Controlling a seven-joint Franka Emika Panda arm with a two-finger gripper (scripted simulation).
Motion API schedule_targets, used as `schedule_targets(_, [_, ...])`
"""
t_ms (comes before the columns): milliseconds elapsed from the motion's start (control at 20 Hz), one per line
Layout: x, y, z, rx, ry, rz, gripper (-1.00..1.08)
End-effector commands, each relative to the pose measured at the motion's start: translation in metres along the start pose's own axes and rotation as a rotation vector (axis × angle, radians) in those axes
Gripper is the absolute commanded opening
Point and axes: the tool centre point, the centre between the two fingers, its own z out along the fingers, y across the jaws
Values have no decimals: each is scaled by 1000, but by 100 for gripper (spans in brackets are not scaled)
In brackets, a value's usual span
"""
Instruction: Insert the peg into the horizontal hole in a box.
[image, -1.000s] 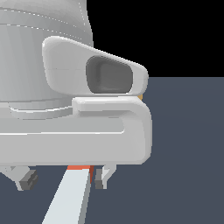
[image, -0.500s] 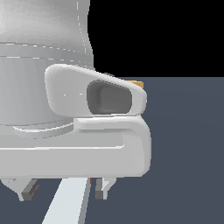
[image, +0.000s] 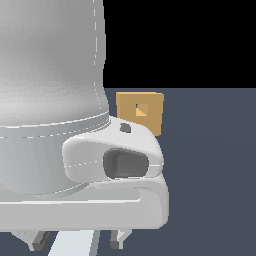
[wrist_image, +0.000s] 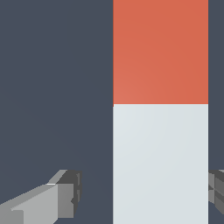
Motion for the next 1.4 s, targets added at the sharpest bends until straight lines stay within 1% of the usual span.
schedule_targets(0, [0,1,1,-2,0,0,-100])
schedule_targets(550, [0,1,1,-2,0,0,-100])
schedule_targets(750, [9,7,-3,-2,0,-6,-100])
schedule_targets(1000, [37,24,-14,-2,-1,-22,-100])
schedule_targets(1350, [104,65,-40,-1,-2,-62,-100])
